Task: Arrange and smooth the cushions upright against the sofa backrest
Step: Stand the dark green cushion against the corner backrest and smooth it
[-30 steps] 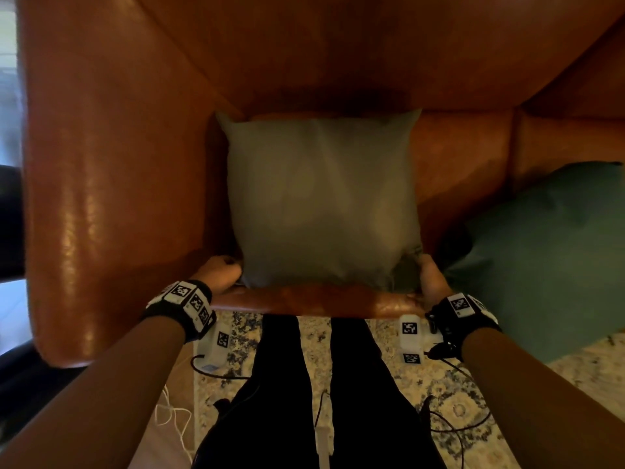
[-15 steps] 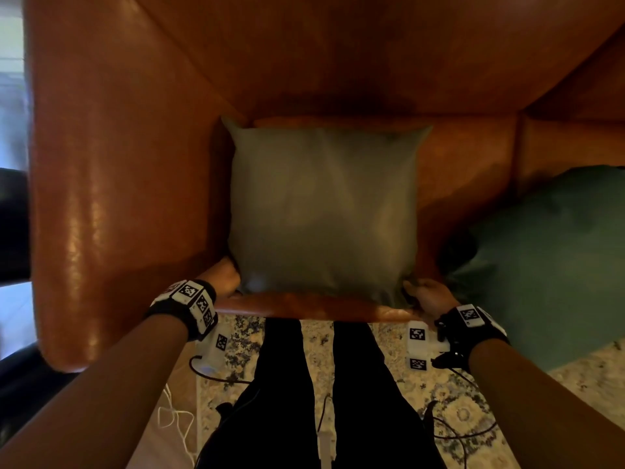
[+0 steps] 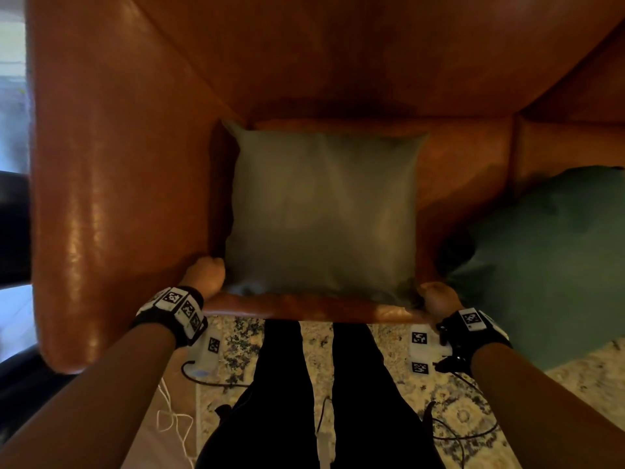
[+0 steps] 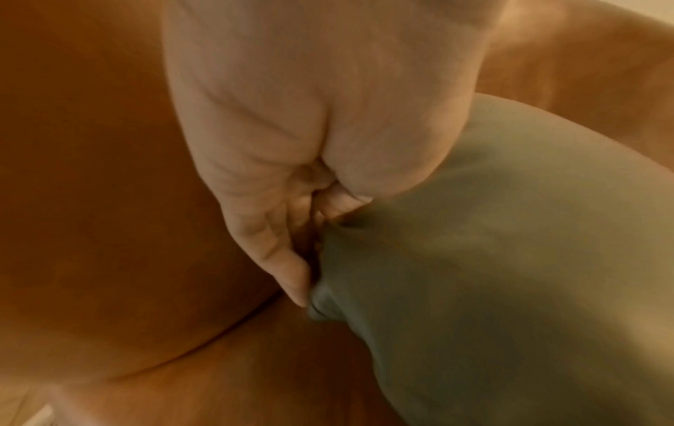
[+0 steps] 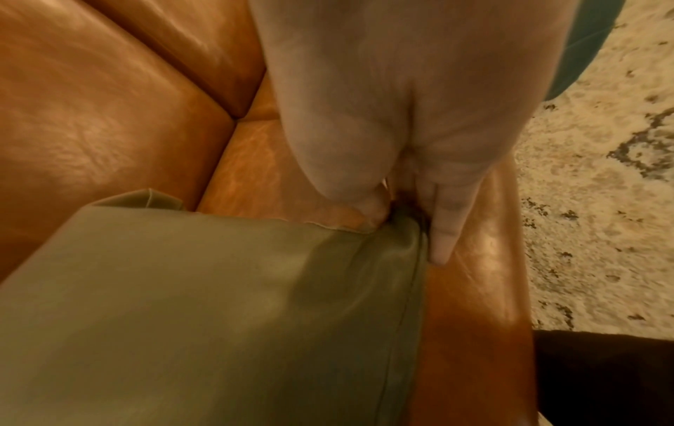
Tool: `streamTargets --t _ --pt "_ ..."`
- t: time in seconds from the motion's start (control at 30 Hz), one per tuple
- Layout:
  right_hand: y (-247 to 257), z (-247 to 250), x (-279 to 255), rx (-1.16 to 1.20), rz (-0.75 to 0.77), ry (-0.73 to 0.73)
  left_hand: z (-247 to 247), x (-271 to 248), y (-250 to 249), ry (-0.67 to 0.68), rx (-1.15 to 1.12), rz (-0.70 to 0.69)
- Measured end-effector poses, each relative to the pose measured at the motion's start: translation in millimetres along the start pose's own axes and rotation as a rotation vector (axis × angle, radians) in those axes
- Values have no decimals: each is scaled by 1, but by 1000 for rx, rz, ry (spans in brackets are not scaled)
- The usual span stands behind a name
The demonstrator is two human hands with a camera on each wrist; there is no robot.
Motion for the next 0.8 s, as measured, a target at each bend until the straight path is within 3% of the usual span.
streamTargets --t 0.1,0.2,0.27,0.4,0.47,0.5,0.63,0.77,0.8 --pt "-9 2 2 113 -51 14 -5 2 -3 137 -217 -90" --pt "-23 -2 11 138 -68 42 -11 -1 -8 165 -228 -224" --pt "-32 2 23 107 -62 26 -14 -3 -10 169 -263 -236" --pt "-13 -2 5 -150 -70 11 -25 5 -4 290 -329 -206" --pt "3 -8 -14 -472 -23 45 -28 -4 -10 319 -250 -181" --pt "13 -10 -19 -628 32 19 -30 -3 -11 320 -222 -163" --pt "-8 7 1 -77 -96 -51 -31 -4 -13 293 -193 -138" --pt "19 -3 -26 -367 42 31 -16 -10 -2 116 -273 -27" --pt "19 -2 -27 -344 -17 0 -13 -9 4 60 -298 -6"
Point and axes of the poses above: each hand's wrist, its own x-axis towards the middle knuckle, its own z-axis out of the back of the hand, y = z × x, the point moved 7 cm from there along x, towards the middle knuckle, and after that the axes turned 5 degrees about y, right-handed, at the moved point
